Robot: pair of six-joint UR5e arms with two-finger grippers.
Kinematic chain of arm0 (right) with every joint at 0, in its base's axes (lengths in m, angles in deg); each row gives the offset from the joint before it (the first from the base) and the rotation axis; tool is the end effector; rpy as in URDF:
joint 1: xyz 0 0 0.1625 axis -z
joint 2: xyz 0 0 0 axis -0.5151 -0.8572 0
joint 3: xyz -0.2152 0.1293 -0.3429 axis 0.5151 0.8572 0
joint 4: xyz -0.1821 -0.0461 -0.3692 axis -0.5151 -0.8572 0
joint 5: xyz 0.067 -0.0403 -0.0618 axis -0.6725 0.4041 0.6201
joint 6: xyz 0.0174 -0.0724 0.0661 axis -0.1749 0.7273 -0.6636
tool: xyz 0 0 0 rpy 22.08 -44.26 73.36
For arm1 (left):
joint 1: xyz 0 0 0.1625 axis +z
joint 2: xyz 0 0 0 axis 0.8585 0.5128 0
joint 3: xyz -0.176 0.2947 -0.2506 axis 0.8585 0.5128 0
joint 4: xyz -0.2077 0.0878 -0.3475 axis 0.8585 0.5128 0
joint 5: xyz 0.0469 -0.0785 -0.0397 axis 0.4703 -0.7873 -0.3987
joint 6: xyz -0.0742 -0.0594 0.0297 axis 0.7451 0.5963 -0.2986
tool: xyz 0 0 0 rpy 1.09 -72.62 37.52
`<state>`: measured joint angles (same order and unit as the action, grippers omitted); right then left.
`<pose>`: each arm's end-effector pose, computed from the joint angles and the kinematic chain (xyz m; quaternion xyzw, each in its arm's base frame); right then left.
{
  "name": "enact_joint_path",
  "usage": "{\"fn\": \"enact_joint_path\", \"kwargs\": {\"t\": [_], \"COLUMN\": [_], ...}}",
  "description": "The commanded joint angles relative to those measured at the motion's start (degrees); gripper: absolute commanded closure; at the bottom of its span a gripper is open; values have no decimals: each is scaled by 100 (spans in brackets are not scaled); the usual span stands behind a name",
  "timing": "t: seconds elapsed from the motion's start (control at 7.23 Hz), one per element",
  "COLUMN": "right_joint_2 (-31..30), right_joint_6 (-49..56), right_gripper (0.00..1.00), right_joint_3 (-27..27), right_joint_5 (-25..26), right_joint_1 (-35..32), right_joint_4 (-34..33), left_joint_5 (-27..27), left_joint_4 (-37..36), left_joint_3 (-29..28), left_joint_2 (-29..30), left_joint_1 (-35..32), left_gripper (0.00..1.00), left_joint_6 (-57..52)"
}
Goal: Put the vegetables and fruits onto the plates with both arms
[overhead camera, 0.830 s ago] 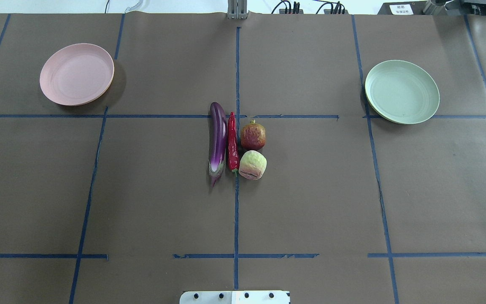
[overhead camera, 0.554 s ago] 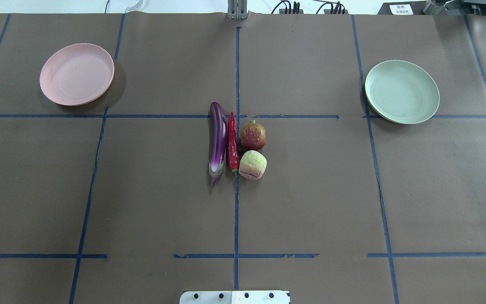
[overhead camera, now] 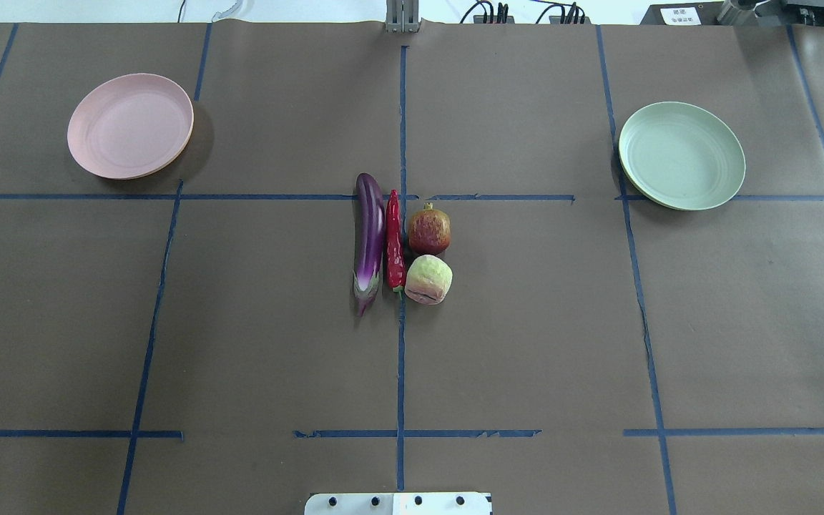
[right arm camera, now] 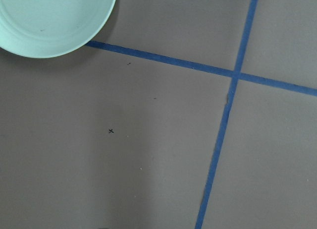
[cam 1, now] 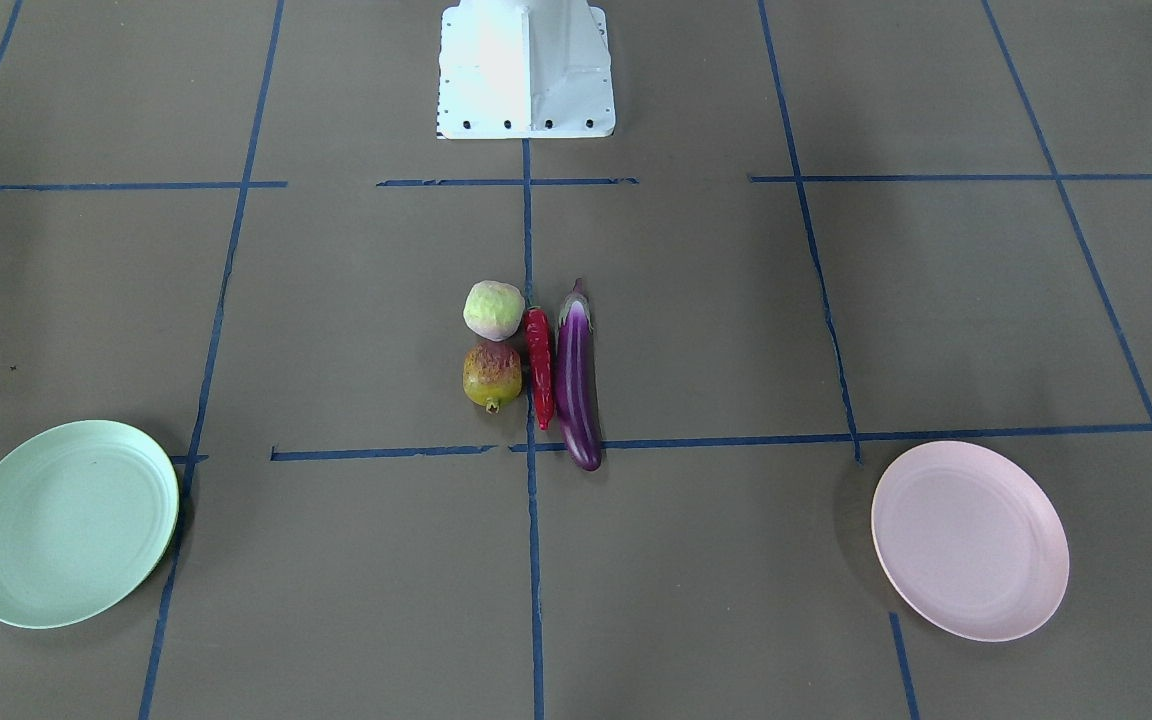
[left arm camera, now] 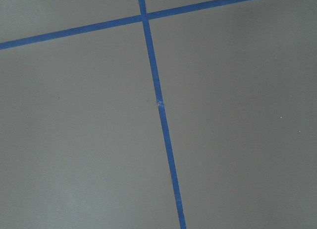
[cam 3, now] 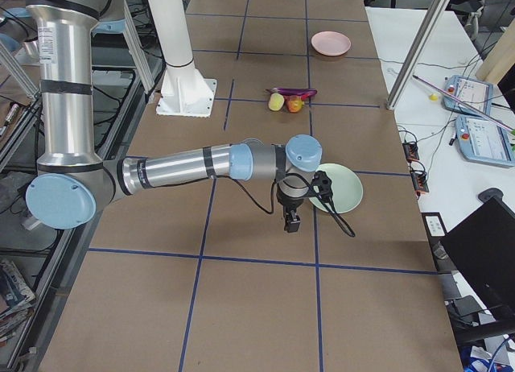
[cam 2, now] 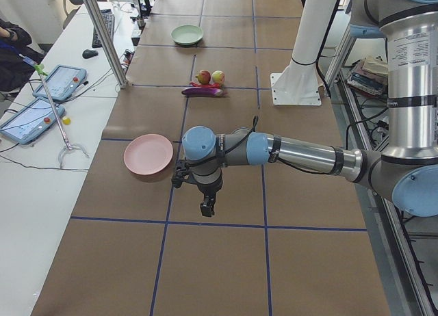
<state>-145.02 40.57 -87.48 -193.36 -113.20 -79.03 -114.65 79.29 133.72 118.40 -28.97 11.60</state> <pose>-0.0033 -0.4829 0.5614 0.0339 -0.3877 -0.1252 0.9126 -0.0506 -0.4242 0.5979 -0.0060 0.3737 0.1017 0.9219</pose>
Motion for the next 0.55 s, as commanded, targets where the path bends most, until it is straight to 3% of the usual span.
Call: {"fn": "enact_joint_path", "kwargs": {"t": [0.0,0.14,0.42], "right_joint_2": [374,638,1454], "right_joint_6": [-1873,-2878,-4593], "right_gripper": [0,0,0], "right_joint_3": [-71,-140,-368], "right_joint_5": [-11,32,557], "right_joint_1": [833,1325,2318], "right_joint_4": [1224,1595,1634], "left_joint_5": [-3,-3,-3], "left_joint_4": [0,0,0], "left_joint_3": [0,0,0], "left_joint_2": [0,0,0], "left_joint_1": [5,5,5], "left_gripper": [0,0,0], "left_joint_6": [0,9,9]}}
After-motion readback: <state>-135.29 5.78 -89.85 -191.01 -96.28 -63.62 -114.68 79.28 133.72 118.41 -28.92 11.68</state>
